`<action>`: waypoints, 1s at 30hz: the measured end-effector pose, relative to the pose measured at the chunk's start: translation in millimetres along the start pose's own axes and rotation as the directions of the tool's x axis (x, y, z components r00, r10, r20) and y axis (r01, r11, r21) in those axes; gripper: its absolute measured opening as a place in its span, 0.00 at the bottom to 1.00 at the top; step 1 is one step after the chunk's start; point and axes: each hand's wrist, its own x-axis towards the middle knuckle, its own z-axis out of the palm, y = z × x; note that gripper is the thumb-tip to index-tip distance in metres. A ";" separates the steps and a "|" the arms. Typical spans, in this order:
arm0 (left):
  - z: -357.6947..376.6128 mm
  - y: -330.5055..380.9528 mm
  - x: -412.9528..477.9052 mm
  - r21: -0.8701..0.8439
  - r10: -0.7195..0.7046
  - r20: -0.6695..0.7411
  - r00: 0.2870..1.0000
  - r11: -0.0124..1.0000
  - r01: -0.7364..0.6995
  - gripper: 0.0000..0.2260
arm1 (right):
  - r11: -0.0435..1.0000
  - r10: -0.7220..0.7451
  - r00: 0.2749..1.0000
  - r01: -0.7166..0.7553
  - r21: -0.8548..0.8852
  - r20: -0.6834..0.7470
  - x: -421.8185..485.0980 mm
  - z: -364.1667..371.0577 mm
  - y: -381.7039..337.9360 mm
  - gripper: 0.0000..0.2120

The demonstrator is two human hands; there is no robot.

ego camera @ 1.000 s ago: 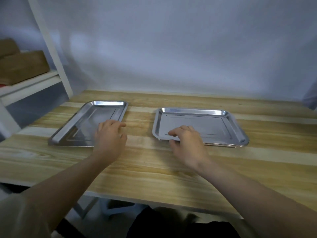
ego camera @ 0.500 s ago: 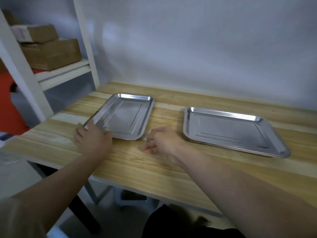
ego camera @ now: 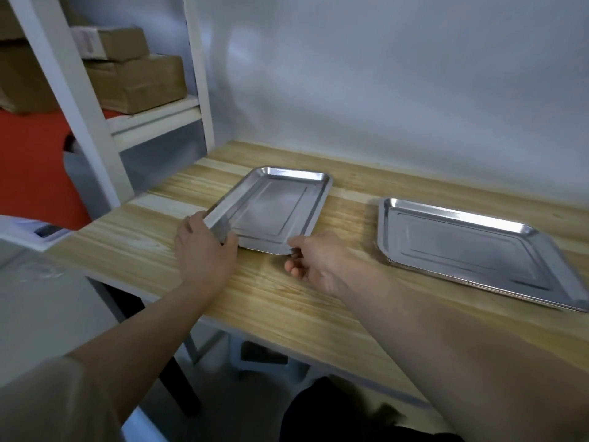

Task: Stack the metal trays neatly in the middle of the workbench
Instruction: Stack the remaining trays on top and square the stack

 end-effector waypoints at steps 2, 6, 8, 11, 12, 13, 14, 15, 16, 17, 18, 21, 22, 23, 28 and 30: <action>-0.6 -0.2 0.1 -0.025 0.004 0.000 1.000 1.000 -0.004 0.25 | 1.000 0.003 1.000 -0.003 -0.013 -0.009 0.4 -0.8 1.6 0.07; -0.9 -0.6 0.6 -0.066 -0.011 0.026 1.000 0.998 0.013 0.26 | 1.000 0.014 1.000 -0.014 0.007 -0.022 -2.1 -8.3 2.3 0.06; -1.0 0.2 1.1 -0.060 -0.025 0.043 0.999 0.998 0.028 0.26 | 1.000 0.012 1.000 -0.011 0.018 -0.022 -3.9 -14.8 2.7 0.06; -2.2 2.5 3.0 -0.034 -0.042 0.068 0.997 0.998 0.045 0.24 | 1.000 -0.001 0.999 0.002 0.020 -0.035 -7.3 -26.2 3.0 0.07; -2.7 4.3 3.0 -0.021 -0.044 0.074 0.996 0.999 0.045 0.24 | 1.000 -0.011 0.999 0.012 0.020 -0.040 -8.9 -30.7 2.4 0.06; -3.0 6.9 2.4 -0.007 -0.042 0.079 0.996 0.999 0.043 0.23 | 1.000 -0.026 0.999 0.026 0.017 -0.047 -10.2 -35.6 1.7 0.06; -2.6 10.2 1.7 -0.002 -0.038 0.085 0.996 0.999 0.038 0.23 | 0.999 -0.042 0.998 0.042 0.011 -0.054 -12.0 -40.9 0.6 0.06; -2.4 14.9 0.7 -0.013 -0.036 0.096 0.995 0.999 0.038 0.23 | 0.998 -0.059 0.996 0.060 0.006 -0.064 -13.4 -46.8 -0.5 0.05; -2.2 20.5 -0.5 -0.042 -0.035 0.112 0.993 0.998 0.040 0.23 | 0.997 -0.075 0.994 0.076 0.005 -0.074 -15.2 -52.9 -1.5 0.05; -1.5 26.9 -2.0 -0.077 -0.031 0.127 0.991 0.996 0.041 0.23 | 0.996 -0.088 0.992 0.089 0.007 -0.087 -16.3 -59.3 -2.3 0.05; -0.8 33.5 -3.3 -0.105 -0.020 0.137 0.990 0.994 0.034 0.23 | 0.995 -0.096 0.990 0.098 0.012 -0.104 -17.3 -66.0 -2.8 0.06; 2.2 55.8 -6.7 -0.144 0.025 0.138 0.990 0.989 -0.005 0.19 | 0.992 -0.116 0.979 0.122 0.023 -0.166 -19.3 -85.7 -4.1 0.07; 4.2 63.7 -8.2 -0.165 0.038 0.147 0.988 0.986 -0.013 0.17 | 0.991 -0.125 0.973 0.132 0.028 -0.193 -20.7 -92.6 -4.8 0.06; 6.5 71.9 -9.8 -0.196 0.040 0.172 0.984 0.981 -0.005 0.14 | 0.989 -0.133 0.965 0.144 0.032 -0.224 -21.1 -99.7 -5.1 0.05; 19.5 114.1 -21.8 -0.350 -0.023 0.352 0.936 0.924 0.154 0.08 | 0.983 -0.168 0.922 0.183 0.012 -0.349 -28.7 -142.6 -2.7 0.08; 27.5 132.9 -30.7 -0.375 -0.041 0.410 0.911 0.903 0.209 0.08 | 0.980 -0.177 0.906 0.199 0.018 -0.384 -33.0 -162.0 0.0 0.09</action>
